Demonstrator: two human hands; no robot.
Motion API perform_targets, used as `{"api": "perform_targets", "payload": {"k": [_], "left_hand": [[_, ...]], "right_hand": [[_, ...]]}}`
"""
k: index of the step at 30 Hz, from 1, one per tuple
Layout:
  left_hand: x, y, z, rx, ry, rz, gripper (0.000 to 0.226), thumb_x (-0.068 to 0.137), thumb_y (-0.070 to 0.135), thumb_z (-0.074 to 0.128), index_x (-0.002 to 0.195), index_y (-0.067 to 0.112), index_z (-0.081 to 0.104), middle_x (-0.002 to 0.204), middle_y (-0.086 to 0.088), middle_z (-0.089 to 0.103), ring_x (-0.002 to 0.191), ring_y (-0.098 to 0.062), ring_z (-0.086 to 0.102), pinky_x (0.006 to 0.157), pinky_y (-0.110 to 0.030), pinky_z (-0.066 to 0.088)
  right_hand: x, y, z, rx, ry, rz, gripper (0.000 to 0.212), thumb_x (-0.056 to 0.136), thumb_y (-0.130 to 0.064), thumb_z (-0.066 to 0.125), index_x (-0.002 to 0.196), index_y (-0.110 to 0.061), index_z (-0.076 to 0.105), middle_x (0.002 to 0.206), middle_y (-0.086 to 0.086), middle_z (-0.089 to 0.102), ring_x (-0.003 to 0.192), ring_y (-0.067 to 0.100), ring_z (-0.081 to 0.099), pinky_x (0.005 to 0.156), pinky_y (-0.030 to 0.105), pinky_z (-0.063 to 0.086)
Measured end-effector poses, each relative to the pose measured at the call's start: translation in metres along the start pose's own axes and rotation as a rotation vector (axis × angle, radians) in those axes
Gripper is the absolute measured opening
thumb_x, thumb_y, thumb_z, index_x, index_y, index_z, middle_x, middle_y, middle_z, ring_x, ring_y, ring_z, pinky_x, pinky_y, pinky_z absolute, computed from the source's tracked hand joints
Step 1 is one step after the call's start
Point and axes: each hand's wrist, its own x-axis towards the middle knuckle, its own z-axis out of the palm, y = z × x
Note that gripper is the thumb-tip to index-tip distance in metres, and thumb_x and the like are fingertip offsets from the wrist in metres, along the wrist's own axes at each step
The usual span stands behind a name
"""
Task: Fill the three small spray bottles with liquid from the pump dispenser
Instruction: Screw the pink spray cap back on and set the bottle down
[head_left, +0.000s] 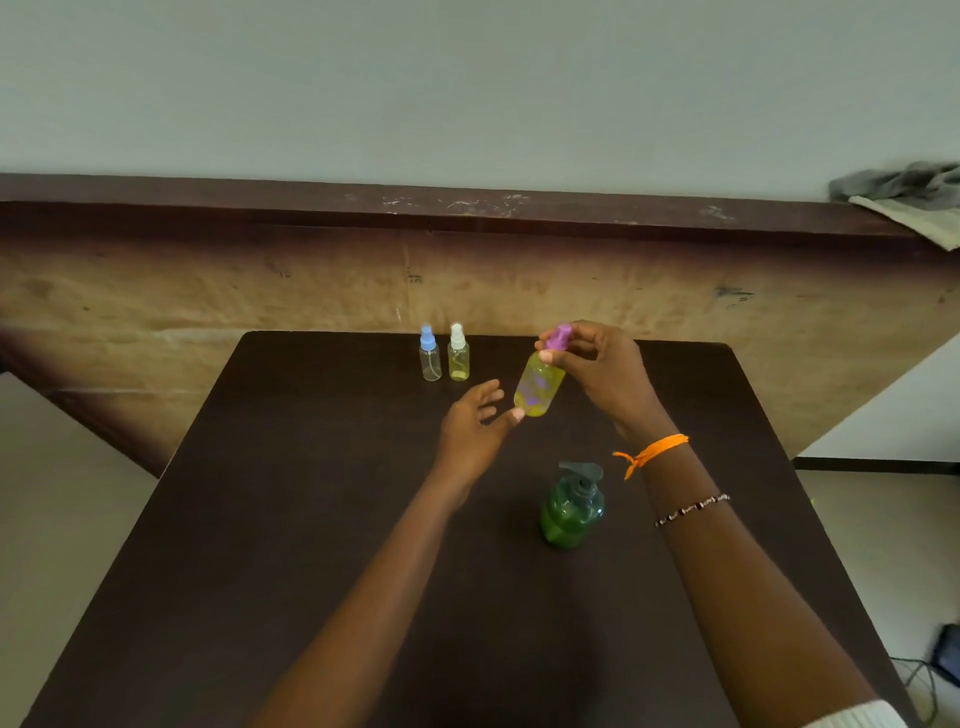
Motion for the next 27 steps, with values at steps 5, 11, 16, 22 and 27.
{"api": "perform_targets", "payload": {"k": [5, 11, 16, 22, 27], "left_hand": [[0.019, -0.019, 0.004, 0.004, 0.063, -0.081, 0.038, 0.090, 0.010, 0.057, 0.127, 0.011, 0.051, 0.122, -0.007, 0.060, 0.101, -0.008, 0.055, 0.072, -0.008, 0.043], [0.044, -0.032, 0.008, 0.042, 0.118, -0.113, 0.032, 0.093, 0.002, 0.048, 0.124, 0.008, 0.052, 0.116, -0.007, 0.061, 0.098, -0.006, 0.054, 0.068, 0.003, 0.039], [0.061, -0.048, 0.006, 0.035, 0.151, -0.155, 0.031, 0.093, 0.003, 0.047, 0.121, 0.012, 0.055, 0.110, -0.002, 0.062, 0.095, -0.005, 0.055, 0.067, 0.002, 0.039], [0.067, -0.058, 0.008, 0.024, 0.157, -0.193, 0.031, 0.093, 0.003, 0.047, 0.120, 0.016, 0.055, 0.109, 0.001, 0.062, 0.094, -0.002, 0.055, 0.067, 0.002, 0.041], [0.068, -0.059, 0.008, 0.015, 0.160, -0.198, 0.032, 0.092, 0.002, 0.048, 0.121, 0.013, 0.055, 0.108, 0.001, 0.062, 0.097, -0.006, 0.057, 0.069, -0.001, 0.042]], "right_hand": [[0.049, 0.043, 0.015, -0.110, 0.046, 0.010, 0.021, 0.077, 0.004, 0.074, 0.098, 0.001, 0.073, 0.096, 0.009, 0.072, 0.088, 0.012, 0.064, 0.076, 0.005, 0.047], [0.098, 0.096, 0.039, -0.235, 0.051, 0.111, 0.024, 0.077, 0.000, 0.074, 0.100, -0.003, 0.074, 0.098, 0.016, 0.074, 0.095, 0.031, 0.069, 0.090, 0.041, 0.054], [0.120, 0.124, 0.051, -0.294, 0.024, 0.194, 0.024, 0.077, -0.006, 0.076, 0.101, -0.009, 0.076, 0.097, 0.012, 0.075, 0.095, 0.027, 0.069, 0.091, 0.044, 0.051], [0.127, 0.138, 0.059, -0.314, 0.029, 0.191, 0.028, 0.079, -0.007, 0.074, 0.107, -0.010, 0.075, 0.100, 0.012, 0.074, 0.096, 0.029, 0.068, 0.088, 0.039, 0.052], [0.124, 0.141, 0.060, -0.323, 0.034, 0.152, 0.038, 0.079, -0.007, 0.075, 0.117, -0.006, 0.068, 0.108, 0.013, 0.072, 0.099, 0.024, 0.065, 0.091, 0.036, 0.051]]}}
